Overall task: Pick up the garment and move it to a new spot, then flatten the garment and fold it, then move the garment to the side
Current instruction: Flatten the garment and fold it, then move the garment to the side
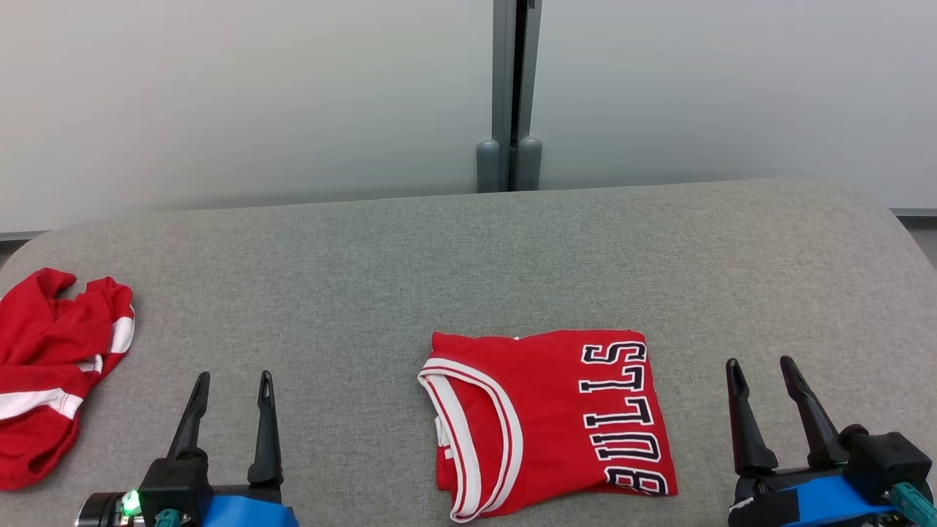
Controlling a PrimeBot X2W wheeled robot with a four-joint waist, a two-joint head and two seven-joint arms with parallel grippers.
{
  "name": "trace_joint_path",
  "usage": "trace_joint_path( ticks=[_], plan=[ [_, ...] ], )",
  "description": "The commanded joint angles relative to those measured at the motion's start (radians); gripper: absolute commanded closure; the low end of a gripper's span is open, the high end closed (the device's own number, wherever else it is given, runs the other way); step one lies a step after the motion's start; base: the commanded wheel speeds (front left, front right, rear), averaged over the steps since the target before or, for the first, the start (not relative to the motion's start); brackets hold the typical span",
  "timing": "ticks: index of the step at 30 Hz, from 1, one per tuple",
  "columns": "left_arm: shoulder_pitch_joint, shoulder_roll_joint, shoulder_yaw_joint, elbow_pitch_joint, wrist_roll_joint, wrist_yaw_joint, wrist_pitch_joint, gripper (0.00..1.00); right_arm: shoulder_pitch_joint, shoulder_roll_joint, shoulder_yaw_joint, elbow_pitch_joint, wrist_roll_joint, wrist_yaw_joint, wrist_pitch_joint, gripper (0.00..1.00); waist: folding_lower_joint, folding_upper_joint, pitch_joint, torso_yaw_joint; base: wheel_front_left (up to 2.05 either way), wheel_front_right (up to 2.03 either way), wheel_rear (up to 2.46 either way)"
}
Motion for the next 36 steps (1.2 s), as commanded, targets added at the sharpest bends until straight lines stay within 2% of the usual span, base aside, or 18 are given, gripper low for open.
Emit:
trace_joint_path(
  ticks=[1,25,36],
  plan=[
    [0.012,0.004,0.001,0.004,0.002,0.002,-0.005,0.00,0.017,0.004,0.005,-0.005,-0.021,0.000,-0.003,0.00,0.0001,0.0001,-0.001,0.005,0.00,0.00,0.00],
    [0.006,0.009,0.002,0.013,-0.008,0.012,-0.005,0.00,0.014,0.009,0.011,0.022,-0.032,0.000,-0.003,0.00,0.0001,0.0001,-0.003,0.013,0.00,0.00,0.00],
    [-0.019,0.012,0.005,0.002,-0.007,0.010,-0.005,0.00,-0.147,-0.033,0.098,0.073,-0.044,0.000,-0.003,0.00,0.0001,0.0001,0.025,0.016,0.00,0.00,0.00]
  ],
)
